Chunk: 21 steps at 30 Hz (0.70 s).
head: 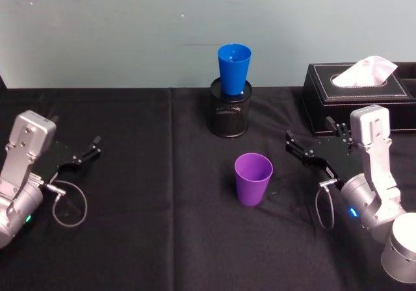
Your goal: Pick up one cup with a gripper and tap it against the other cup.
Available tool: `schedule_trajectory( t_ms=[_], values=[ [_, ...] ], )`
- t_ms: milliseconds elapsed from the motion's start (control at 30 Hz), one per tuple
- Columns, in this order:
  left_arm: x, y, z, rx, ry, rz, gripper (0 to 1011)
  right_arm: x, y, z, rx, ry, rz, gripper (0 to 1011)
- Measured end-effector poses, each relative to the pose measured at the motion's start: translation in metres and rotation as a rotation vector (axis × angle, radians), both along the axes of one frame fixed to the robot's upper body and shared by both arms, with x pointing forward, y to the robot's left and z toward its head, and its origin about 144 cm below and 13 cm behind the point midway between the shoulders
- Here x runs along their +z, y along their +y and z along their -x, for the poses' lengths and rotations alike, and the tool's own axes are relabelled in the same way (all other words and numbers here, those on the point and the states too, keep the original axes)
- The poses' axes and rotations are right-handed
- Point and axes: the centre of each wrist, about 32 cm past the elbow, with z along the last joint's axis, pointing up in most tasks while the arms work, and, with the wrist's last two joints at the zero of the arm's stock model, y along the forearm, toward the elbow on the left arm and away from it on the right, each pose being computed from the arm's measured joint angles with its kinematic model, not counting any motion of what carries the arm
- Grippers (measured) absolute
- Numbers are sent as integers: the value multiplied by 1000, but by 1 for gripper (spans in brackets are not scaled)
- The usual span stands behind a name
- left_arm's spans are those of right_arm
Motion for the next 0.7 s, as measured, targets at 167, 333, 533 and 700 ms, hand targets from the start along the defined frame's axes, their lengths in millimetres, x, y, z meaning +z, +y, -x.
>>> schedule_trajectory(
  t_ms=[167, 333, 533, 700],
  values=[
    [0, 0, 0, 0, 0, 0, 1000, 0, 0, 0, 0, 0, 0, 1003],
    [0, 0, 0, 0, 0, 0, 1000, 0, 0, 0, 0, 0, 0, 1003],
    [0, 0, 0, 0, 0, 0, 1000, 0, 0, 0, 0, 0, 0, 1003],
    [0, 0, 0, 0, 0, 0, 1000, 0, 0, 0, 0, 0, 0, 1002]
  ],
)
